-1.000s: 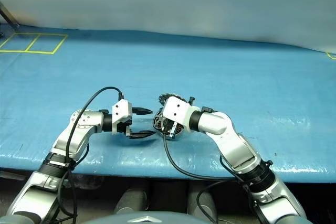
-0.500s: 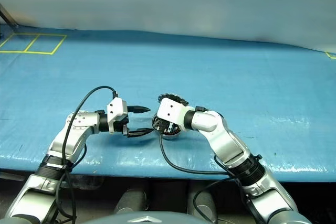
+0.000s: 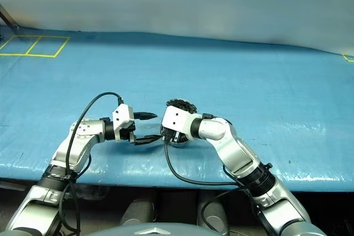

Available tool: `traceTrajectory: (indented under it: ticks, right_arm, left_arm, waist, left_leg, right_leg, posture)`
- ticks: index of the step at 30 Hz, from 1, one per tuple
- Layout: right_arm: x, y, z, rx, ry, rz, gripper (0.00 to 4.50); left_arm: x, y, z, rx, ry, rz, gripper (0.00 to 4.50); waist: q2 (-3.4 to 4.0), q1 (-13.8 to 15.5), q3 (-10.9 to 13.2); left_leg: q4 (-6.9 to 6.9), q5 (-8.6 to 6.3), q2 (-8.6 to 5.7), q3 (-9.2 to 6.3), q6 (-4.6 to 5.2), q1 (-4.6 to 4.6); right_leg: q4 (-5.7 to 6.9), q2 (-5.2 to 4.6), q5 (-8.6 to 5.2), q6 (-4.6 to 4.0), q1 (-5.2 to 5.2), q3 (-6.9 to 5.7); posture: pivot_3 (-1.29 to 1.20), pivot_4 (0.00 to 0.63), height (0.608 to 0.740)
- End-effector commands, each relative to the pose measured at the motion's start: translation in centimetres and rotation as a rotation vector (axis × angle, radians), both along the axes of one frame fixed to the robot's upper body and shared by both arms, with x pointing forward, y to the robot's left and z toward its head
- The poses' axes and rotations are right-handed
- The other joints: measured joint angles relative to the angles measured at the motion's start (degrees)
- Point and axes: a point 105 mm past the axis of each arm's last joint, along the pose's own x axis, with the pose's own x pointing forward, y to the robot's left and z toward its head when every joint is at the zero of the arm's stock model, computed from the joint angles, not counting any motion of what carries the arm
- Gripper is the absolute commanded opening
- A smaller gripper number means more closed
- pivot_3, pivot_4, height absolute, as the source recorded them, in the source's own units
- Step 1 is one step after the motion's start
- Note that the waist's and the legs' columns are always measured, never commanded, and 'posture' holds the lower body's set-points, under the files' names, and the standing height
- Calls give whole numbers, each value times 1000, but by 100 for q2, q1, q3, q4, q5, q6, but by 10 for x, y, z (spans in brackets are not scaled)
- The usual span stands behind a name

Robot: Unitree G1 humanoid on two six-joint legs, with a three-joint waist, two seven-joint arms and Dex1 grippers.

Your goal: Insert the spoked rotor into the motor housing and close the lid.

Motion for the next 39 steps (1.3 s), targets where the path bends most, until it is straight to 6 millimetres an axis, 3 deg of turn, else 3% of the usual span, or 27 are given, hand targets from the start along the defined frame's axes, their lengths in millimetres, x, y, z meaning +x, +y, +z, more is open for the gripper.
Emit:
traceTrajectory:
  ticks: [1, 19, 23, 28, 39]
  right_arm:
    - [0, -3, 2, -2, -7, -14, 1494]
    - [-9, -11, -5, -81, 67, -27, 1494]
    - [-10, -11, -6, -32, 109, -44, 1494]
    - [-13, -6, 8, 131, 156, -56, 1494]
    - [-10, -14, 8, 128, 129, -88, 1494]
  left_arm:
    - [3, 3, 9, -18, -39, 11, 4109]
    - [2, -1, 6, -31, -50, 9, 4109]
    - [2, -1, 5, -31, -52, 11, 4109]
    - [1, 0, 4, -28, -53, 16, 4109]
    - [2, 1, 4, -25, -59, 18, 4109]
  waist:
    - [0, 1, 0]
    - [0, 4, 0]
    - [0, 4, -1]
    - [1, 2, 1]
    - [2, 3, 1]
  left_leg:
    - [0, 0, 0, 0, 0, 0]
    - [0, 0, 0, 0, -1, 2]
    - [-1, 0, 0, -1, -1, 2]
    - [-4, 0, 0, -3, -1, 0]
    - [-8, 0, 0, -2, -1, -2]
  right_leg:
    - [0, 0, 0, 0, 0, 0]
    - [-1, -1, 0, 0, 1, 0]
    - [-1, -1, 0, 0, 1, 0]
    - [-3, -1, -1, -2, 0, -2]
    - [-3, -1, -2, -3, -5, -2]
  posture:
    - [0, 150, 740]
    - [0, 150, 740]
    - [0, 150, 740]
    - [0, 150, 740]
    - [0, 150, 740]
